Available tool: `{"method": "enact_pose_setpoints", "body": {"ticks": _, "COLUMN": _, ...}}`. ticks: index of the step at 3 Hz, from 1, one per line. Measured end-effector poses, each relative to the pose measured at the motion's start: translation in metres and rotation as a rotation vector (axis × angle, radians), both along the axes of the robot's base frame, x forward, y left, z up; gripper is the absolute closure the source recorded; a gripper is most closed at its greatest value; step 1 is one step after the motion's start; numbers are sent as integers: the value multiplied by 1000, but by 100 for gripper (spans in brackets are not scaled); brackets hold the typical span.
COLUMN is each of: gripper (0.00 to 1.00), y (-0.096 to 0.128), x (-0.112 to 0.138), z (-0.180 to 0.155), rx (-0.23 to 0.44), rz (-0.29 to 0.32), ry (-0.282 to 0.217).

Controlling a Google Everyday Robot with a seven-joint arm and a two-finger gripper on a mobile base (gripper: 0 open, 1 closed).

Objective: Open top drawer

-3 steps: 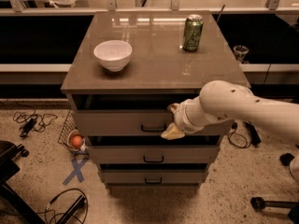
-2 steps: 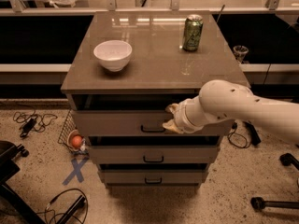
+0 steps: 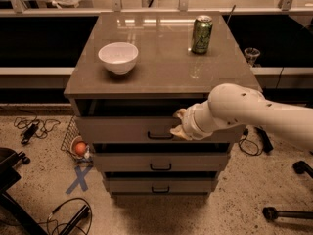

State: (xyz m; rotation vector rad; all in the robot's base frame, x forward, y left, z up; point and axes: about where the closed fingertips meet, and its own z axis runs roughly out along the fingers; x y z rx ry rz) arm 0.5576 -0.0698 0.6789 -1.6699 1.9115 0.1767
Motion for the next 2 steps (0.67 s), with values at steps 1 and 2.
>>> {"method": "enact_pose_setpoints", "body": {"ticks": 1, "gripper": 84, "y": 0, "x": 0, "z": 0, "rx": 0, "rz": 0, "ry": 0}}
{"method": "enact_pose_setpoints", "body": {"ticks": 2, "gripper": 61, "y": 0, "x": 0, "z": 0, "rx": 0, "rz": 0, "ry": 0}}
